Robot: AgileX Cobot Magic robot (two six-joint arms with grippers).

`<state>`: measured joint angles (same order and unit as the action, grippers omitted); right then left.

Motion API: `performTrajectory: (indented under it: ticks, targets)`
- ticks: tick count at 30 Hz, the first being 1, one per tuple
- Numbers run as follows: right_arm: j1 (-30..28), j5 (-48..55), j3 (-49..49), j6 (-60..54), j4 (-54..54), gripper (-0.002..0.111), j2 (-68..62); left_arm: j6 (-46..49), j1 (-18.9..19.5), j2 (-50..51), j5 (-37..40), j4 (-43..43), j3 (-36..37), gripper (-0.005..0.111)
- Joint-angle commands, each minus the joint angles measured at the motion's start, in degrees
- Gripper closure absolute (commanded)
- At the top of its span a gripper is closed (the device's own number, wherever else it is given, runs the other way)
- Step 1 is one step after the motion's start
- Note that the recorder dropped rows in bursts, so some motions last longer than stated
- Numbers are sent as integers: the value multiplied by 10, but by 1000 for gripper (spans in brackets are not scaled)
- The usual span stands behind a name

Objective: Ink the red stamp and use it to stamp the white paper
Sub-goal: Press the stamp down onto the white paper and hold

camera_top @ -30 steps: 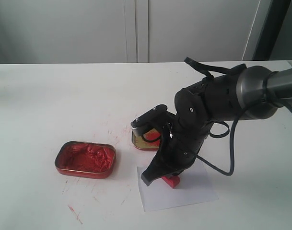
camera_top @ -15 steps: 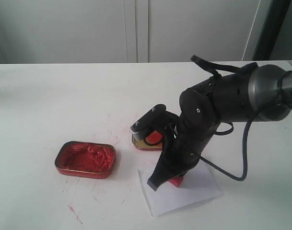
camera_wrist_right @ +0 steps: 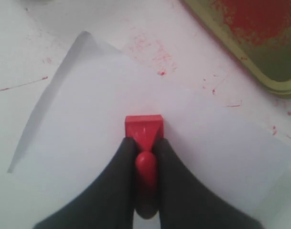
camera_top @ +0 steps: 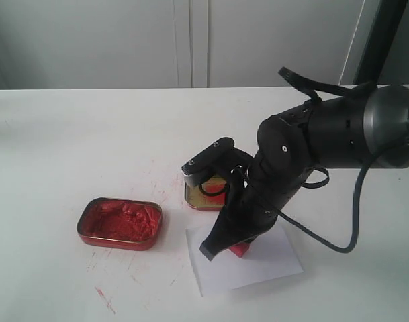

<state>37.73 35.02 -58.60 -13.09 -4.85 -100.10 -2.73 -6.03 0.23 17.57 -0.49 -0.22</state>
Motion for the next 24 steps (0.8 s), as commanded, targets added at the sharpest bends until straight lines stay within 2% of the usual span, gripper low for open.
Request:
performTrajectory:
  ticks: [1, 16, 24]
  targets:
    - [1, -12, 10, -6, -23, 108, -4, 2, 1, -2, -1, -2, 2, 107]
    - [-3, -18, 15, -29, -64, 108, -21, 2, 1, -2, -1, -2, 2, 107]
    - [-54, 7, 14, -107, -165, 108, -23, 2, 1, -2, -1, -2, 2, 107]
